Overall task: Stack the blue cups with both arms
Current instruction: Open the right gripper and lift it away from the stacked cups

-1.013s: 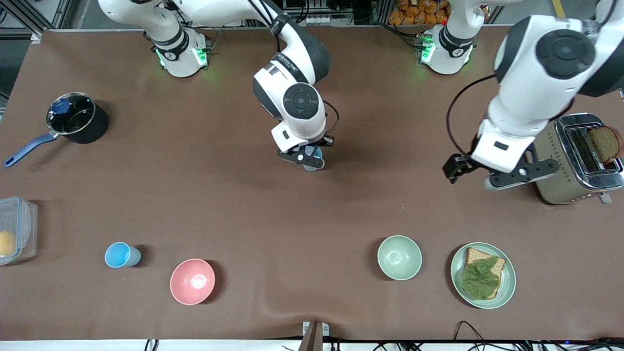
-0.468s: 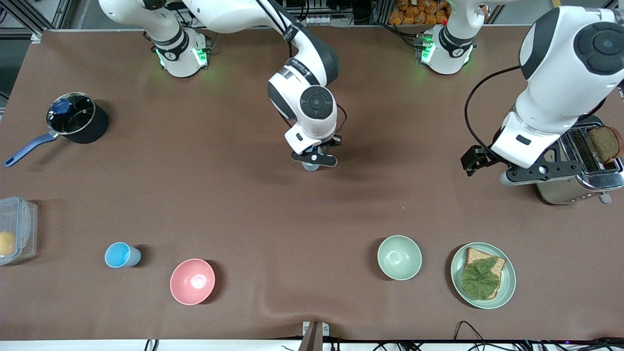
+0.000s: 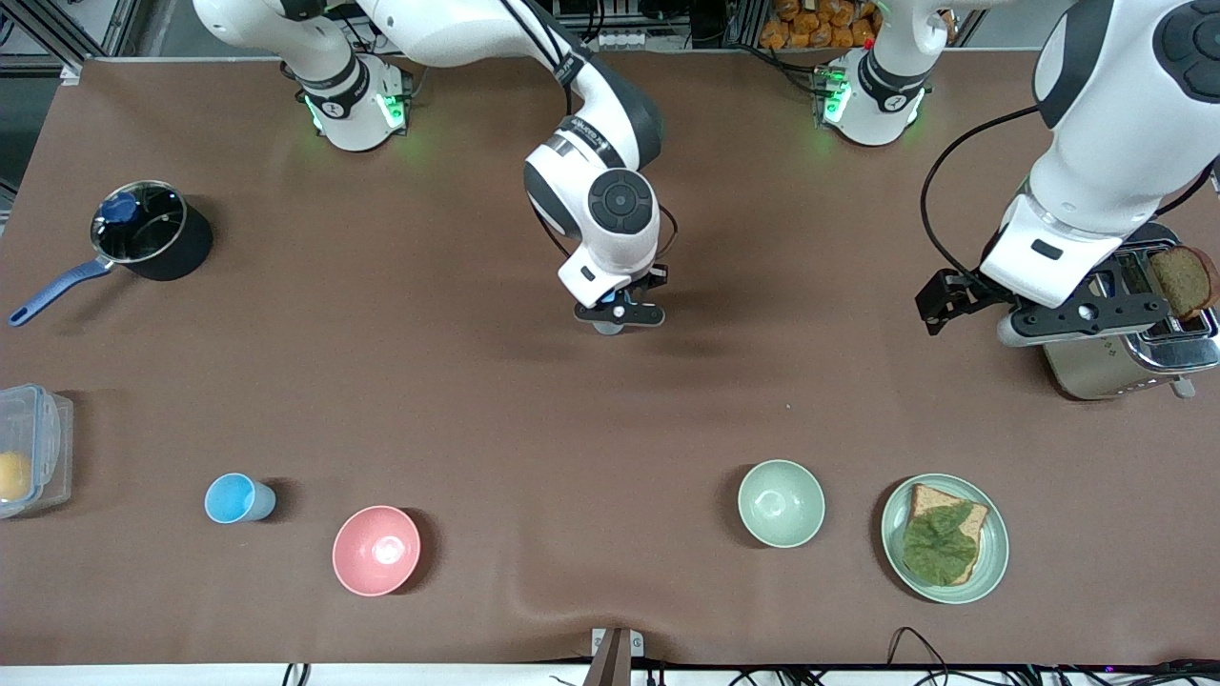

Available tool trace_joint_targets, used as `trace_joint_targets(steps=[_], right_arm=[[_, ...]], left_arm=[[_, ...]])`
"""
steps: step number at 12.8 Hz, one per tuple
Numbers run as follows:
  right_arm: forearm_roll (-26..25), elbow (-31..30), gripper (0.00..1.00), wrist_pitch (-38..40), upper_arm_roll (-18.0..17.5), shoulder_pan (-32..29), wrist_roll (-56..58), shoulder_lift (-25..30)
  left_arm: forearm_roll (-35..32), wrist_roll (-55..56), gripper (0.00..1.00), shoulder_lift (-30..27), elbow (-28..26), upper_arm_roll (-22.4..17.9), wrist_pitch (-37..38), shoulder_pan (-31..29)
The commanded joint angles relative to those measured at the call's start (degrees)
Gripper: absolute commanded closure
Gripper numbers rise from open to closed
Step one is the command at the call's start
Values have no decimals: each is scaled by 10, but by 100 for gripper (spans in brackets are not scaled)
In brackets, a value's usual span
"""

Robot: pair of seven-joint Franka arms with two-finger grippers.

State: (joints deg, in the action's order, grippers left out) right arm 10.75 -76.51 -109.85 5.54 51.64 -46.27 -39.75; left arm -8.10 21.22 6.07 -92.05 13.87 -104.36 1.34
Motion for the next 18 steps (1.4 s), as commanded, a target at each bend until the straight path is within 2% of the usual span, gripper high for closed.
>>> trace_joint_targets(steps=[1, 5, 9, 12, 15, 17, 18], right_arm=[[-17, 11, 0, 19, 0, -21, 30, 17], [-15, -13, 0, 150, 1, -110, 240, 107], [-20, -157, 0, 167, 2, -230, 420, 253], [-63, -244, 0, 161, 3, -322, 432, 358], [-71, -244, 0, 174, 1, -407, 437, 406], [-92, -238, 0, 193, -20, -464, 444, 425], [-93, -238, 0, 201, -29, -495, 483, 431]], left_arm=[[7, -19, 0, -7, -2, -1, 8, -2], [16, -18, 0, -7, 6, 0, 24, -3], [17, -18, 0, -7, 13, 1, 41, 2], [16, -19, 0, -6, 34, 2, 64, 4], [16, -21, 0, -5, 34, 3, 67, 5], [16, -35, 0, -5, 34, 3, 67, 3], [18, -36, 0, -5, 35, 3, 67, 3]])
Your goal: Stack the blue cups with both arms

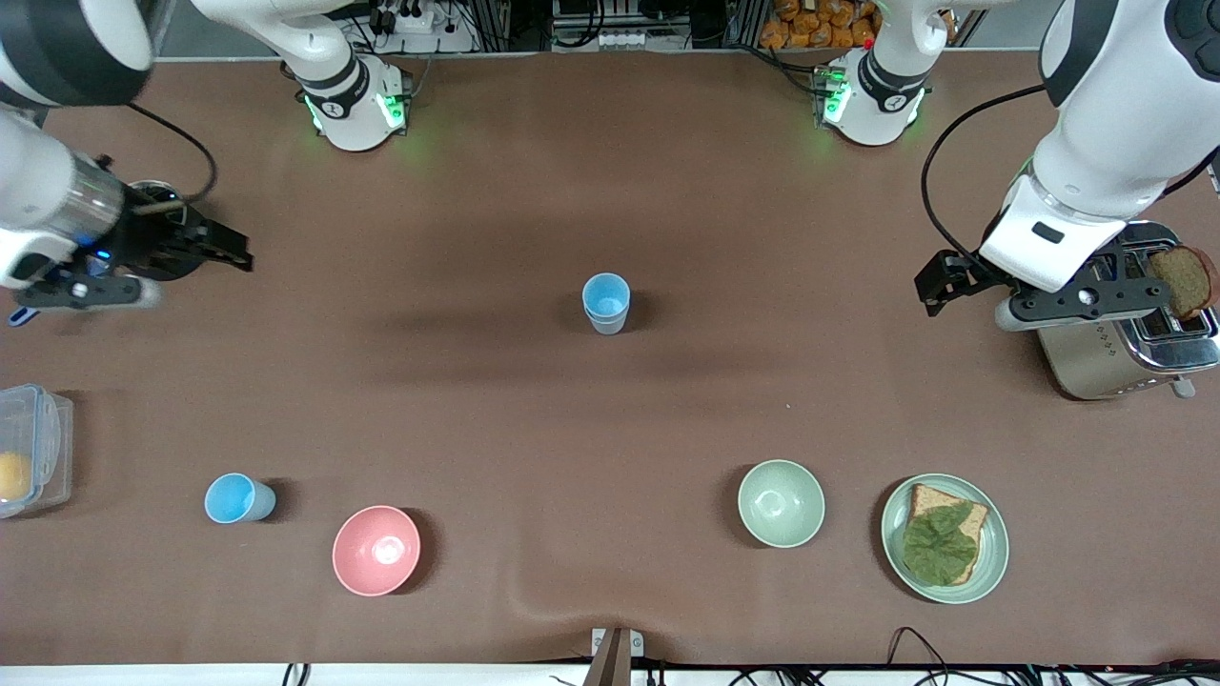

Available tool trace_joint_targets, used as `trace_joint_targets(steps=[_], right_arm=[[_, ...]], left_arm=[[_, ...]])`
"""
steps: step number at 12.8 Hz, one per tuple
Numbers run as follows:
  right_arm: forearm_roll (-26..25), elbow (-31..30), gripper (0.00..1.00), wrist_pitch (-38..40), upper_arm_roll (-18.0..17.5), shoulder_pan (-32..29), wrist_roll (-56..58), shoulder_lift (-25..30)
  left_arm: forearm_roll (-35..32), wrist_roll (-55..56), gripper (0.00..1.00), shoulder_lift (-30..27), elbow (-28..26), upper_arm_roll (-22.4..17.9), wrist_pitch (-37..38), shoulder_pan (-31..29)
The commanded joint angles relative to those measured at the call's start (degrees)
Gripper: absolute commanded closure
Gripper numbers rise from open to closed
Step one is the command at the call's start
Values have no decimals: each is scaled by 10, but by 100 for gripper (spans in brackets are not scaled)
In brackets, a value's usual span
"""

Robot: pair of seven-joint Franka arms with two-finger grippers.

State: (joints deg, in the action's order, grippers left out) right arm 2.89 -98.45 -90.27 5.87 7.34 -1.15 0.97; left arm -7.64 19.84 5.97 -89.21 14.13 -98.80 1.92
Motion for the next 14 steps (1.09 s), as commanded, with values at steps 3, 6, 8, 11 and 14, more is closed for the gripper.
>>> trace_joint_targets(steps=[3, 6, 8, 11, 14], right_arm=[[-13, -1, 0, 39, -32, -98, 118, 34], [-3, 36, 0, 69, -35, -109, 110, 32], [7, 37, 0, 69, -35, -116, 110, 33], [7, 42, 0, 74, -32, -114, 79, 34], [4, 58, 0, 89, -33, -109, 55, 34]], left_arm=[[25, -24, 0, -3, 6, 0, 12, -3], [35, -24, 0, -5, 6, 0, 18, -8], [37, -36, 0, -8, 3, -2, 29, -9], [54, -49, 0, -24, -11, -1, 37, -21], [90, -66, 0, -53, -40, 0, 31, -43]])
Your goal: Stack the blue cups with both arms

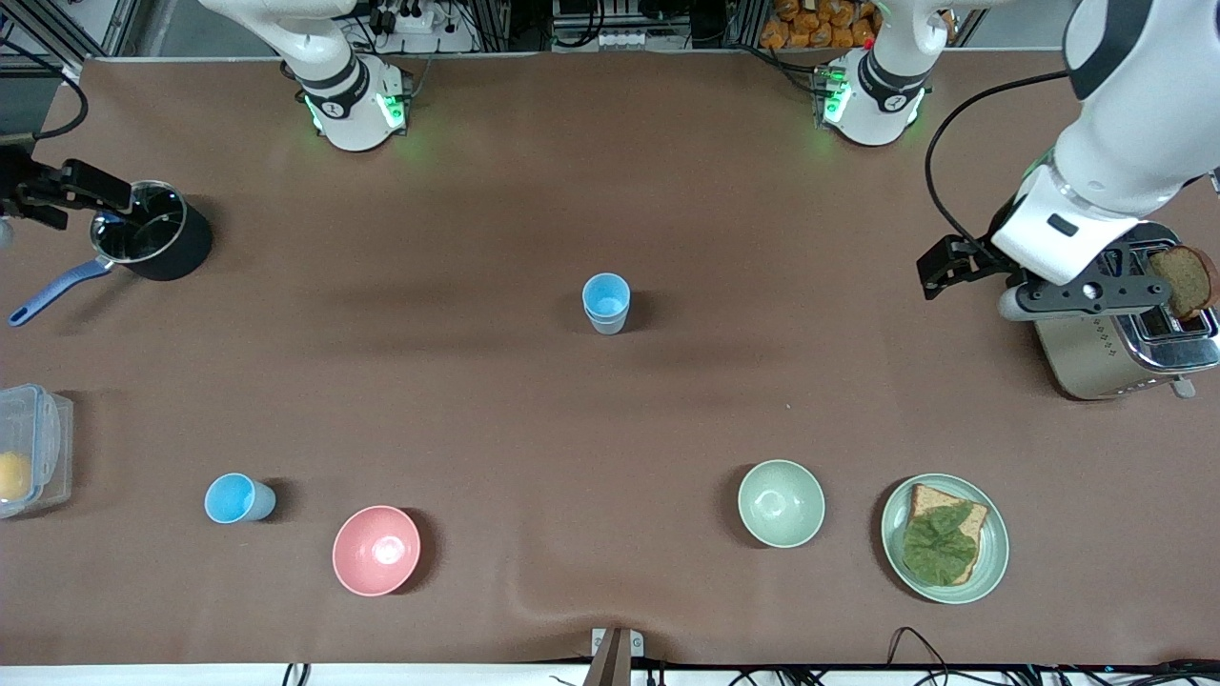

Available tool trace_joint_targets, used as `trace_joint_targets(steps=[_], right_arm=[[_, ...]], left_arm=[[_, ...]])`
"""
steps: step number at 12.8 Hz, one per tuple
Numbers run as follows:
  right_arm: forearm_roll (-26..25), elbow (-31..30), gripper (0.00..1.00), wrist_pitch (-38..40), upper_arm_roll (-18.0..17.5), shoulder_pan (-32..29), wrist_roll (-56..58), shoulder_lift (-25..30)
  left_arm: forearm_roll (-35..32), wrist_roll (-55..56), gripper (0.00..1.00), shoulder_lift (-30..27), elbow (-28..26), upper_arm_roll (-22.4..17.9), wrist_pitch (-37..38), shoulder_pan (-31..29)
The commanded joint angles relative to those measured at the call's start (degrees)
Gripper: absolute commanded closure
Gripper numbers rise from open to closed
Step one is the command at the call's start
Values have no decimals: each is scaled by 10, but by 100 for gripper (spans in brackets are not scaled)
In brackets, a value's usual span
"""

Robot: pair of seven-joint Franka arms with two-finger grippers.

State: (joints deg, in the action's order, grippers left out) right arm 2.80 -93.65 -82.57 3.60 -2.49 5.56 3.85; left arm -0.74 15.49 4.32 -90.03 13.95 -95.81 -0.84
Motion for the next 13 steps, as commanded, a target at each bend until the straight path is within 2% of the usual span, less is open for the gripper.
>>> trace_joint_targets(steps=[1, 9, 10, 12, 13], right_arm=[[3, 10, 0, 11, -10, -11, -9, 5], [3, 9, 0, 10, -9, -11, -9, 2], [0, 9, 0, 10, -9, -10, -8, 2], [-1, 8, 0, 10, -9, -11, -8, 1], [-1, 8, 0, 10, -9, -11, -8, 0]], left_arm=[[21, -22, 0, -43, -41, 2, -1, -15], [12, -27, 0, -50, -21, -11, 0, -34], [7, -26, 0, -48, -21, -29, 0, -13], [-17, -27, 0, -47, -22, -98, 5, 53], [-17, -27, 0, -47, -22, -98, 12, 57]])
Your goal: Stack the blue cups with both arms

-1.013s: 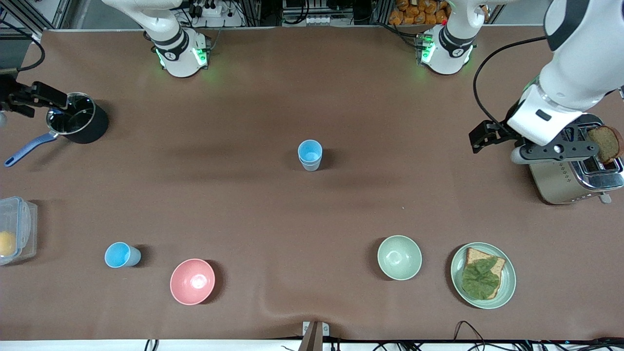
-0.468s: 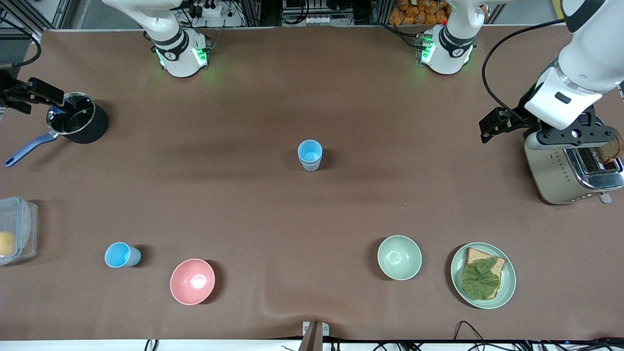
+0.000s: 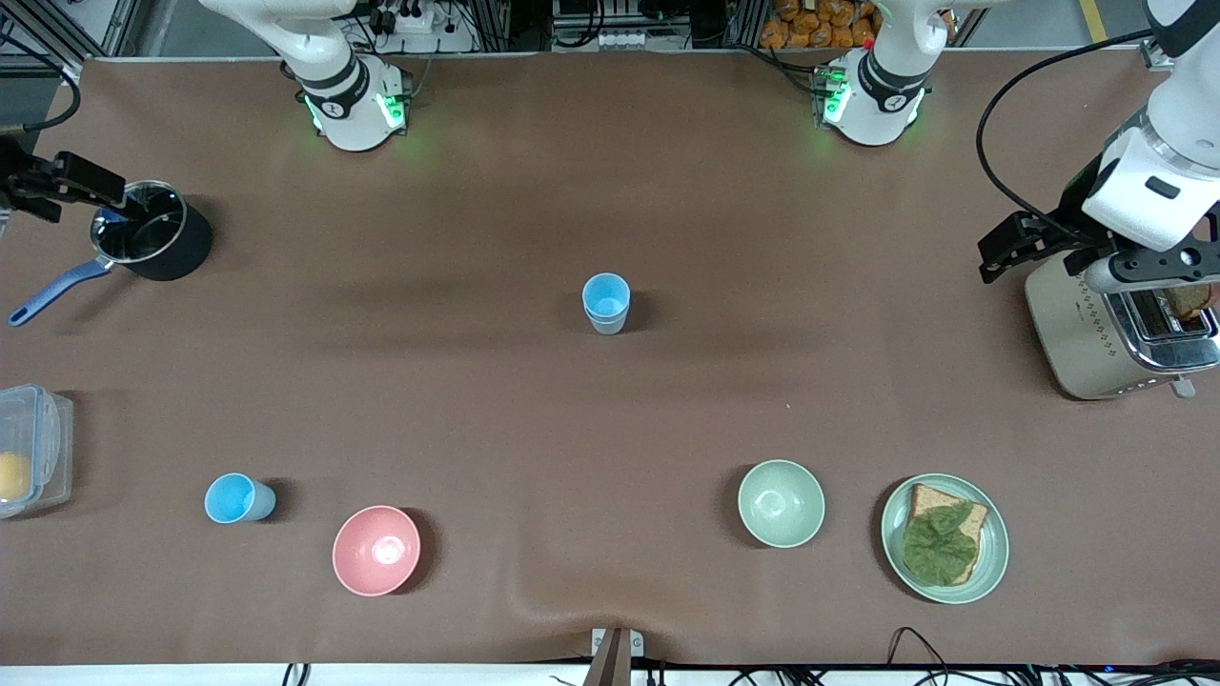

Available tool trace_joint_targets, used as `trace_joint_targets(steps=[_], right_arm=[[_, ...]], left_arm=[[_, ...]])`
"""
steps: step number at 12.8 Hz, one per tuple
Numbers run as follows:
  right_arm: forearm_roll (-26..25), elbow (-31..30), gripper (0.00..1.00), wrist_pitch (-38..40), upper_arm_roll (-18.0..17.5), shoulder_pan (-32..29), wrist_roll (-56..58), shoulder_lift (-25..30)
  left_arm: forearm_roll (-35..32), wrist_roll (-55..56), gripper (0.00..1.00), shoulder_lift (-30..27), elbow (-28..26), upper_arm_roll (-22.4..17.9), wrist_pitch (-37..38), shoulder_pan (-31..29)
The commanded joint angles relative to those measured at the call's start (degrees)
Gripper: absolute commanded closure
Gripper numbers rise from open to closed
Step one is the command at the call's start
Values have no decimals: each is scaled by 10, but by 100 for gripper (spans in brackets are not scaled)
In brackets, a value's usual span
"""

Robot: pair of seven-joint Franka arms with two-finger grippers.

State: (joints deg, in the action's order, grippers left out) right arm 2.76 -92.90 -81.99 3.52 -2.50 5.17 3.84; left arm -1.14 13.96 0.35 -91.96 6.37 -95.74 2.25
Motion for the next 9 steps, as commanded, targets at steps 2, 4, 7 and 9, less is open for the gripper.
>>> trace_joint_targets(steps=[2, 4, 7, 9], right_arm=[[0, -1, 0, 4, -8, -11, -4, 0], [0, -1, 0, 3, -8, -11, -4, -1], [1, 2, 0, 5, -7, -13, 11, -1], [1, 2, 0, 5, -6, -15, 21, 0]], left_arm=[[-14, -18, 0, -4, 7, -18, 20, 22], [-15, -29, 0, 13, 55, -21, 72, 21], [-15, -31, 0, 18, 84, -21, 107, 21], [-15, -50, 0, 14, 81, -22, 108, 21]])
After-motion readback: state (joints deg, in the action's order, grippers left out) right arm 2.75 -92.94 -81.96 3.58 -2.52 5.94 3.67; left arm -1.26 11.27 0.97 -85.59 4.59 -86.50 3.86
